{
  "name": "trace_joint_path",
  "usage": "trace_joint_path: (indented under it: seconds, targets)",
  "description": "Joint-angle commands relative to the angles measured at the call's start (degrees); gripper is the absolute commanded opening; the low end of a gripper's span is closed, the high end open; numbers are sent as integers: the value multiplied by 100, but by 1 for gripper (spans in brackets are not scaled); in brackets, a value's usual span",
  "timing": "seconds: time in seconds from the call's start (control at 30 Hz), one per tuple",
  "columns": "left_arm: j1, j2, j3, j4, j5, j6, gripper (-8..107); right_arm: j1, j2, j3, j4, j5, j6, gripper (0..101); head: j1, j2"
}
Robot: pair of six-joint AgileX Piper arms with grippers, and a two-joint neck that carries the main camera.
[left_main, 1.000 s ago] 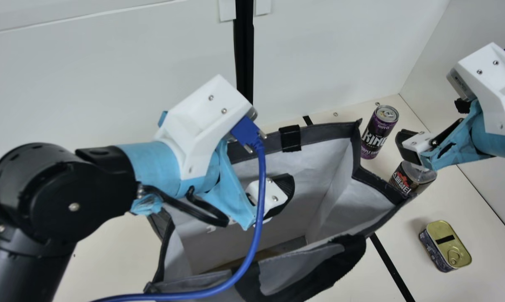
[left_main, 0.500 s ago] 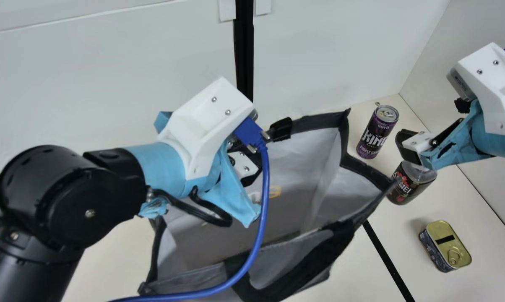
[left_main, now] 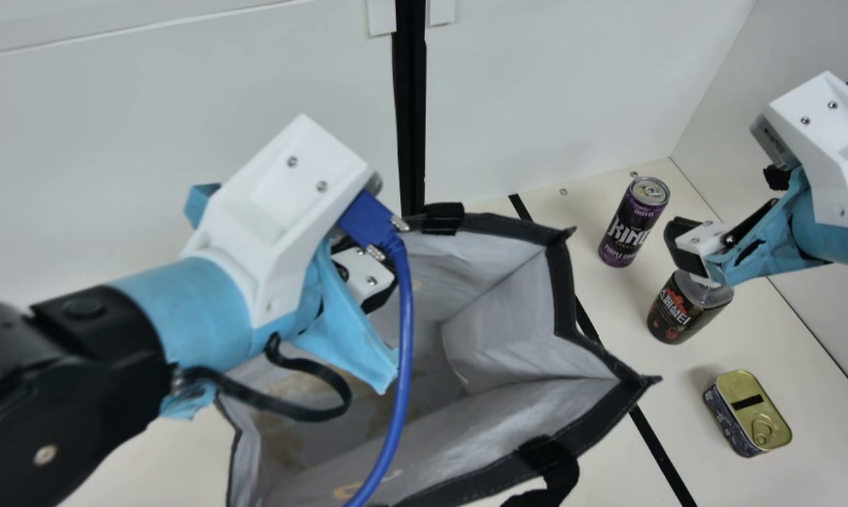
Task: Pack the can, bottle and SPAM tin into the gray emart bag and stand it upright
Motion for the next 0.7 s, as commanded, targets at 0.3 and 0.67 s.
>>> trace_joint_path:
  seconds: [0.3,0.67]
  targets:
    - [-50,-1008,1246,1576,-899,-959,-8,0,0,0,0,0,0,95,-130,-5]
    - [1,-1735,2295,3684,-1244,-2643,-8,0,0,0,0,0,0,95,-130,-5]
